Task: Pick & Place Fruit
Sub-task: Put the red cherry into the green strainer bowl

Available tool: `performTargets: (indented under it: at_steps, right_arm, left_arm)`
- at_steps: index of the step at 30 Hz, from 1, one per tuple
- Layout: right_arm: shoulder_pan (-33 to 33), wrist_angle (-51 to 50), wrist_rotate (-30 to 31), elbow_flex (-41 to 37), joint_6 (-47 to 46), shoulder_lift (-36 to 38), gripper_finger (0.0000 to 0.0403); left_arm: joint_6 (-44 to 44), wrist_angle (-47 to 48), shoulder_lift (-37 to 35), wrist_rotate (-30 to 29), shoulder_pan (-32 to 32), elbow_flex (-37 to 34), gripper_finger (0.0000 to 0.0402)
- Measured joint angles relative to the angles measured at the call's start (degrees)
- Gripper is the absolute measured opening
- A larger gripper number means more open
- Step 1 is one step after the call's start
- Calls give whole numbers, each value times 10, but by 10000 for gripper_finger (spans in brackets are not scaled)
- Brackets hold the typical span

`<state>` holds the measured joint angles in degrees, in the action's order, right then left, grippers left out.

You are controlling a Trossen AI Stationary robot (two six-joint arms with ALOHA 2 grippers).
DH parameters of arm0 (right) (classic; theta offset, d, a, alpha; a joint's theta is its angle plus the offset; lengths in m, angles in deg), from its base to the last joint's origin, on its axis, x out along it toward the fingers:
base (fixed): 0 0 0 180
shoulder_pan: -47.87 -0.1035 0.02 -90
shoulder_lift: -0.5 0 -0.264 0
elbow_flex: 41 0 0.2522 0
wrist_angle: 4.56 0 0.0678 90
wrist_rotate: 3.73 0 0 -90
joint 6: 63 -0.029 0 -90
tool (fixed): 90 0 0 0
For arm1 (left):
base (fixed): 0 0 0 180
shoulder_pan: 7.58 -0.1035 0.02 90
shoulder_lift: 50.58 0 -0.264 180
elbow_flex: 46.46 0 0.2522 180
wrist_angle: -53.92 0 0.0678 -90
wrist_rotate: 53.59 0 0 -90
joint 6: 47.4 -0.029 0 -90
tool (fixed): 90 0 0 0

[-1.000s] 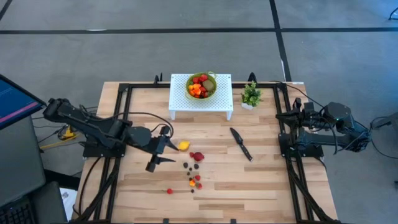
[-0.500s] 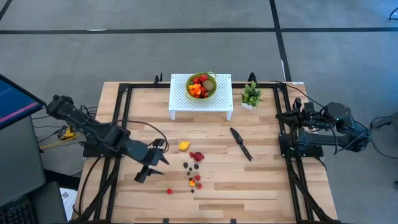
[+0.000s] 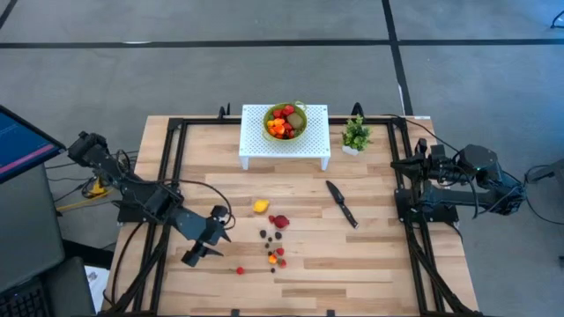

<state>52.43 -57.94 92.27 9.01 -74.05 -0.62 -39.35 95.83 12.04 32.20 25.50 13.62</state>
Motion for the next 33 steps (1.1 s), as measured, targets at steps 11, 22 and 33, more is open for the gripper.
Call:
performTargets:
  at_steps: [11,22,33]
  right_arm:
    - [0,0,0,0,0,0,17]
    - [0,0,0,0,0,0,17]
    - [0,0,0,0,0,0,17]
  left_arm:
    - [81,-23,0,-75,-8,-32,199]
    - [82,-26,3,-48,14,-32,199]
    - [62,-33,88,-13,34,-32,199]
